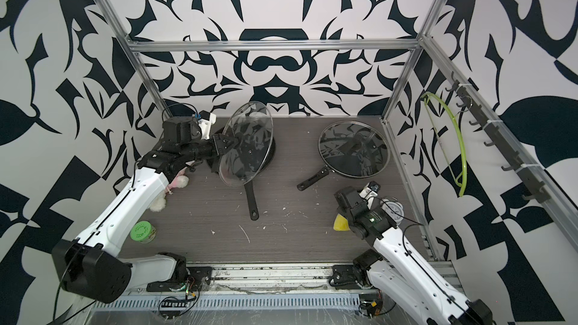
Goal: Wipe the pot lid with a cloth
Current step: Pick up the cleaning item at the center of the board, then wipe the pot lid.
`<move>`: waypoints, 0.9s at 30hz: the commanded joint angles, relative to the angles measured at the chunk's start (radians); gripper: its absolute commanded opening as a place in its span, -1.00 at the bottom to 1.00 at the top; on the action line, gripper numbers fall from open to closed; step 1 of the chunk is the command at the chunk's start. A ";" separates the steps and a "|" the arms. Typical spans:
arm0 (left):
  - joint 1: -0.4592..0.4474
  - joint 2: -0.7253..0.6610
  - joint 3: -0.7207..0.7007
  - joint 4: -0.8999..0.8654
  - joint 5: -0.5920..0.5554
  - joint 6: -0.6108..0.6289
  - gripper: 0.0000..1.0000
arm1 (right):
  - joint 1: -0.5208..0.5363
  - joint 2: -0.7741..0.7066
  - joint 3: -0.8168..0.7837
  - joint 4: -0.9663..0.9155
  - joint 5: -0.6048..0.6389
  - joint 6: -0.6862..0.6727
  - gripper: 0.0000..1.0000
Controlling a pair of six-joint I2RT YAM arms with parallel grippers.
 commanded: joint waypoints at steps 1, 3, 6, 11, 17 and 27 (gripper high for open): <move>0.002 0.007 0.084 0.224 0.130 -0.079 -1.00 | 0.002 -0.025 0.094 0.032 0.094 -0.147 -1.00; 0.002 0.022 0.067 0.285 0.144 -0.118 -1.00 | 0.002 -0.028 0.129 0.073 0.087 -0.221 -1.00; 0.003 0.064 0.086 0.354 0.239 -0.185 -1.00 | 0.001 -0.039 0.170 0.147 0.080 -0.318 -1.00; 0.002 0.089 0.075 0.468 0.320 -0.277 -1.00 | 0.003 -0.036 0.214 0.311 -0.012 -0.475 -1.00; 0.002 0.124 0.076 0.598 0.400 -0.330 -1.00 | 0.002 0.044 0.234 0.540 -0.236 -0.539 -1.00; -0.005 0.254 0.101 0.865 0.524 -0.625 -1.00 | 0.061 0.303 0.261 0.984 -0.536 -0.516 -1.00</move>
